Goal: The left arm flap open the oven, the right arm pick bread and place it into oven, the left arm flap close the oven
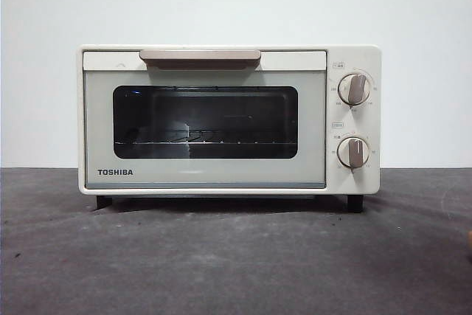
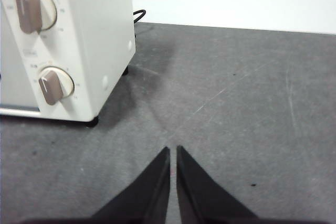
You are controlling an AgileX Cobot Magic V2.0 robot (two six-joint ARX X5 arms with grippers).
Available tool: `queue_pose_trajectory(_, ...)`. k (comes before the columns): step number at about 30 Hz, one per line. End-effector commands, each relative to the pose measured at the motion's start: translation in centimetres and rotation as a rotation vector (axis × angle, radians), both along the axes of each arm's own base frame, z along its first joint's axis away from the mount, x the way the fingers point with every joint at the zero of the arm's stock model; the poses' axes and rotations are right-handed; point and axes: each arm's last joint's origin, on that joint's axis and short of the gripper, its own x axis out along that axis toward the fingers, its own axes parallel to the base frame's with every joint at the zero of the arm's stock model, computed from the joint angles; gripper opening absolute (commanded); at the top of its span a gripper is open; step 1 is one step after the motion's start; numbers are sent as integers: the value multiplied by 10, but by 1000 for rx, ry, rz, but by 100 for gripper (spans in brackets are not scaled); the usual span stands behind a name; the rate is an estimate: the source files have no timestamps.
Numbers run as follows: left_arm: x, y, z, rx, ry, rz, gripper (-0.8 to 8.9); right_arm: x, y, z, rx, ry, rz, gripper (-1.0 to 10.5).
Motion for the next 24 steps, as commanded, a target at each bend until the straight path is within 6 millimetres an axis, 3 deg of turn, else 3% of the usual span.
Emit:
queue_pose_trajectory(1, 1, 0, -5, -45, 0, -1, 18, 0, 1, -2, 169, 25, 3, 16)
queue_pose_trajectory(5, 0, 0, 5, -81, -13, 1, 19, -1, 2, 6, 291, 26, 29, 12)
queue_pose_trajectory(9, -2, 0, 29, -117, -51, 3, 19, -5, 2, 25, 342, -19, 28, 12)
queue_pose_trajectory(15, 3, -1, 76, -186, -71, -4, 18, -14, 1, 66, 389, -38, 23, 11)
queue_pose_trajectory(24, 24, -12, 155, -146, 38, -198, 18, -18, 3, 128, 360, 41, 82, 11)
